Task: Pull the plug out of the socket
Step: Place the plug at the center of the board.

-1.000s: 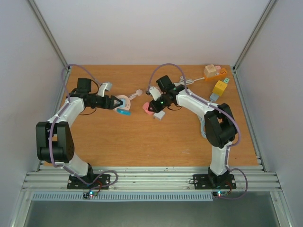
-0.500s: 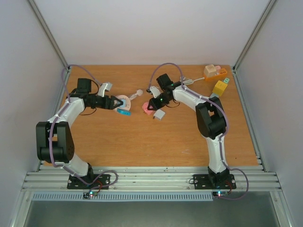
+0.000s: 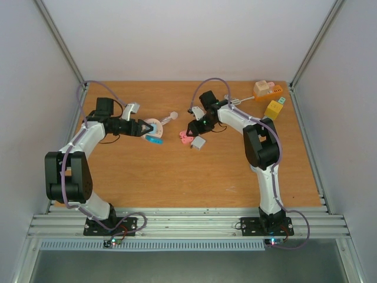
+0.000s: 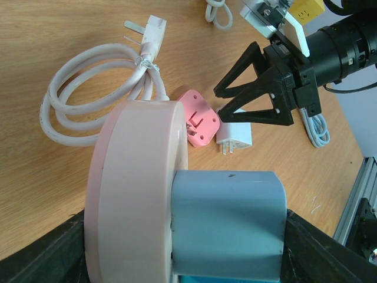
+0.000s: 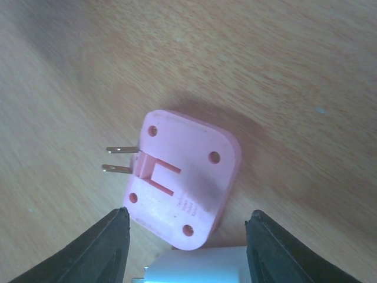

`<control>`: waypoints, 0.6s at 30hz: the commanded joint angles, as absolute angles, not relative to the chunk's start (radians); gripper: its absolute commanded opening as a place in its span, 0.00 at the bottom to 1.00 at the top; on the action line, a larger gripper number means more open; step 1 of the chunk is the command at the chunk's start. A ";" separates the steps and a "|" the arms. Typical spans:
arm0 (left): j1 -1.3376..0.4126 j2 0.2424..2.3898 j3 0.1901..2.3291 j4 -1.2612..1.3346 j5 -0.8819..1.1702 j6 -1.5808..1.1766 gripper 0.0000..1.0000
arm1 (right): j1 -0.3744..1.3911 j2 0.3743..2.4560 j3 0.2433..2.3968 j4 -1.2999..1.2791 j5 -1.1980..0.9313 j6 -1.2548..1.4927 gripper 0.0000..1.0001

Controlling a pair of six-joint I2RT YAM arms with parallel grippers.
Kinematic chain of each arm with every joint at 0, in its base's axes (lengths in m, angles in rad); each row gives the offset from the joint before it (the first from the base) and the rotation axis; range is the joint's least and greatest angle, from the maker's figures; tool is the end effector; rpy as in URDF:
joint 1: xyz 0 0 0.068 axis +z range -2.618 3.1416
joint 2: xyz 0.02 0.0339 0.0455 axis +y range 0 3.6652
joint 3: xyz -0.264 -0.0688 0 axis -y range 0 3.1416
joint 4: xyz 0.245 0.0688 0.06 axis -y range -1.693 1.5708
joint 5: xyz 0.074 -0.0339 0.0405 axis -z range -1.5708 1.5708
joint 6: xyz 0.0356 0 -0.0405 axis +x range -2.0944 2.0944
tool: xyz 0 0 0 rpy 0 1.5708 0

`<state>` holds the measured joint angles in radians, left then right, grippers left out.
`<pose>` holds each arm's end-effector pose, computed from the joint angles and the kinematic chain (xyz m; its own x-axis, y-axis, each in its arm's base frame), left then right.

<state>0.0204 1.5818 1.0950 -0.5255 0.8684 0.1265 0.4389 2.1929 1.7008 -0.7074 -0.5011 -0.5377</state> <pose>0.3194 -0.0207 0.2336 -0.7917 0.0654 -0.6073 0.4951 0.6511 -0.5753 0.4058 0.2094 0.1671 -0.4528 -0.7088 -0.5409 -0.8876 0.4155 0.1987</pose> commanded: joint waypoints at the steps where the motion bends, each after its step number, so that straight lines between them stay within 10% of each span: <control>1: 0.021 1.533 1.095 -0.439 0.932 0.131 0.00 | 0.424 2.152 1.726 -0.720 -0.432 -0.549 0.57; 18: 0.021 1.540 1.099 -0.421 0.943 0.075 0.00 | 0.475 1.612 1.269 -0.247 -0.383 -0.837 0.97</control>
<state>0.0204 1.5768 1.0916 -0.5159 0.8700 0.0956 0.4377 1.7065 1.3640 -0.4091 -0.3737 -0.7017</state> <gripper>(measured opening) 0.737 0.952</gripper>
